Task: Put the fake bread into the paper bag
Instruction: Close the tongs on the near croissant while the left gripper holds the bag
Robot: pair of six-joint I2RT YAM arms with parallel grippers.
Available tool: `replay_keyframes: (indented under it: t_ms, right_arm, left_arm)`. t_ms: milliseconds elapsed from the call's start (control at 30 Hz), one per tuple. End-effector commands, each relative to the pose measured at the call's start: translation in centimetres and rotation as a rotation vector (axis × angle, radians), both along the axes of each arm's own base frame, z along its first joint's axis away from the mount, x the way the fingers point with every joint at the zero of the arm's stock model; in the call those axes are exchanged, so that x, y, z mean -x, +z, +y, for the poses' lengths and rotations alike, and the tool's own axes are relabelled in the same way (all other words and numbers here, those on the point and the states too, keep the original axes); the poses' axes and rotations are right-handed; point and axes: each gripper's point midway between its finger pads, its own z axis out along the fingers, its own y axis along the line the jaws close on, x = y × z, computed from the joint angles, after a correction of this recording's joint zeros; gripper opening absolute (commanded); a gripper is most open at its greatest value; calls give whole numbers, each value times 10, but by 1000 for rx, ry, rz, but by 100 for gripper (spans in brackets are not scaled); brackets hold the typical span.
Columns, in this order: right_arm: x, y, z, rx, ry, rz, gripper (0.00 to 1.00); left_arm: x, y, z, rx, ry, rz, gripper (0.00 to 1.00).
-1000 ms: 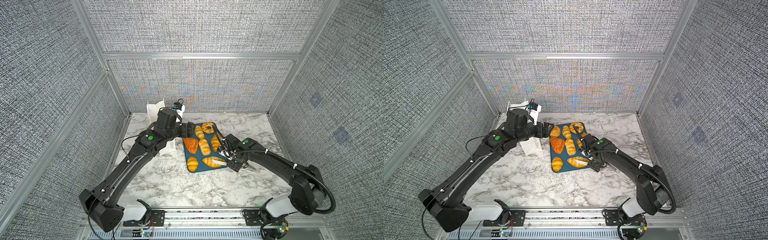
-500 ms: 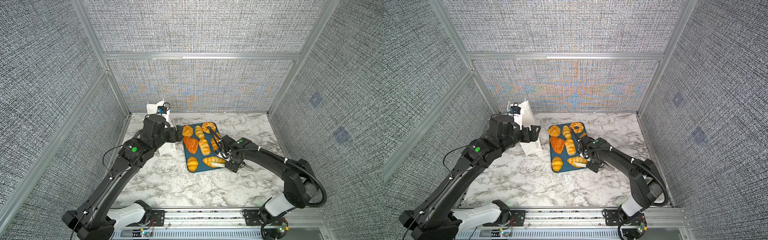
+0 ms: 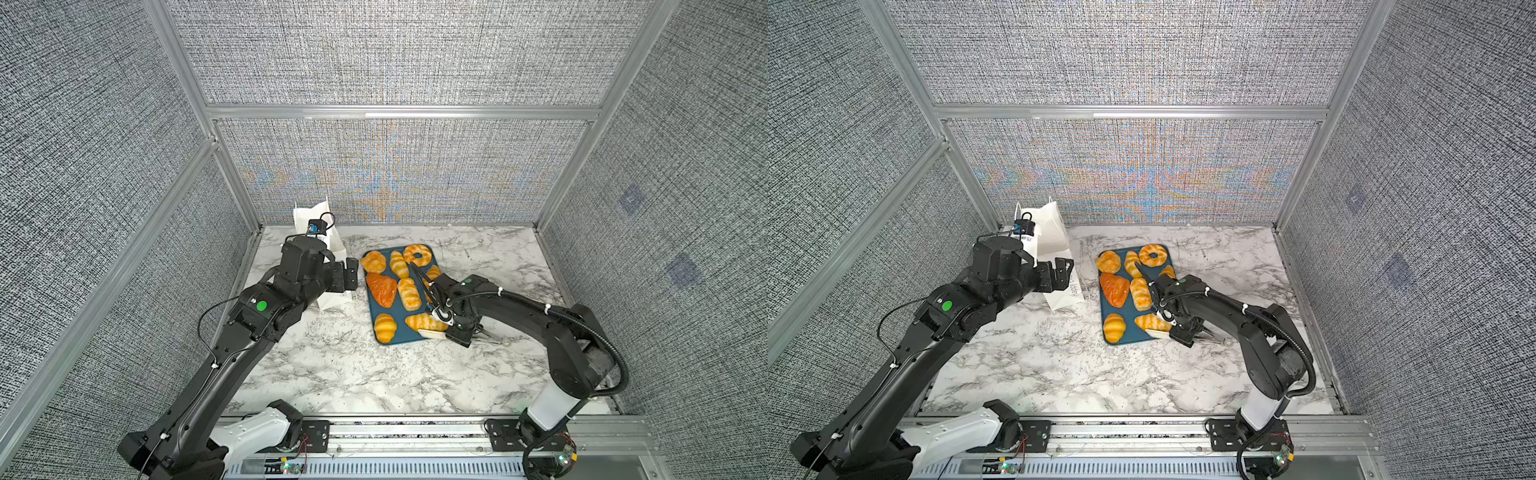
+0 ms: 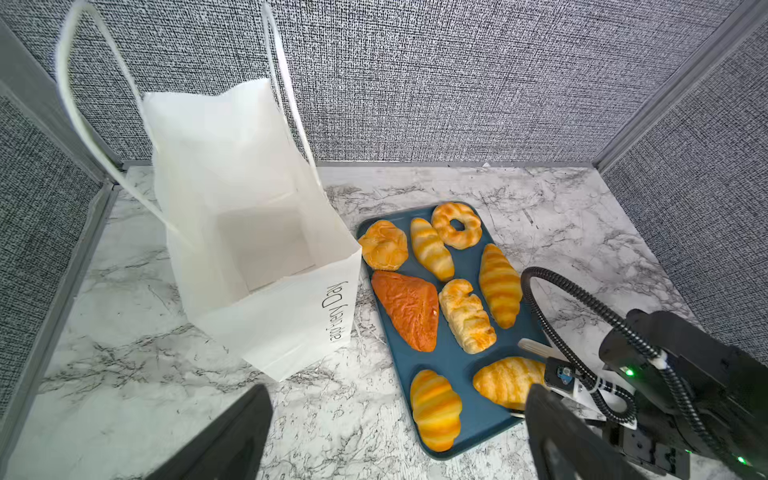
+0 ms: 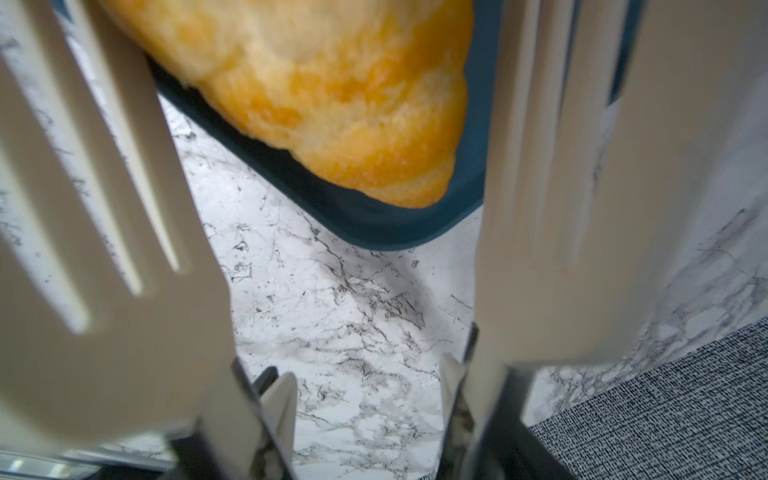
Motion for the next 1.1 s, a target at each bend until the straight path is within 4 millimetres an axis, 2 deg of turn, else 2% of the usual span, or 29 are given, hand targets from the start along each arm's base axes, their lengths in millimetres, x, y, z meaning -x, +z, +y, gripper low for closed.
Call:
replay_keyframes:
  t_ms: [0,233,333,467,667,1067]
  right_arm:
    - [2,0,-2,27,4,29,66]
    - [1,-2,2,24,7,58,60]
    - [2,-3,4,23,6,70,52]
    - [5,-5,1,32,3,81,49]
    - [7,-3,2,20,2,92,36]
    - [6,5,2,-8,-5,62,32]
  left_arm:
    - [1,-3,7,-24,17,2,97]
    - [10,1,19,-9,52,-17,98]
    - [14,2,25,-11,66,-19,98]
    - [18,4,32,-15,84,-25,99]
    - [20,8,34,-3,94,-38,99]
    - [18,9,40,3,133,-38,99]
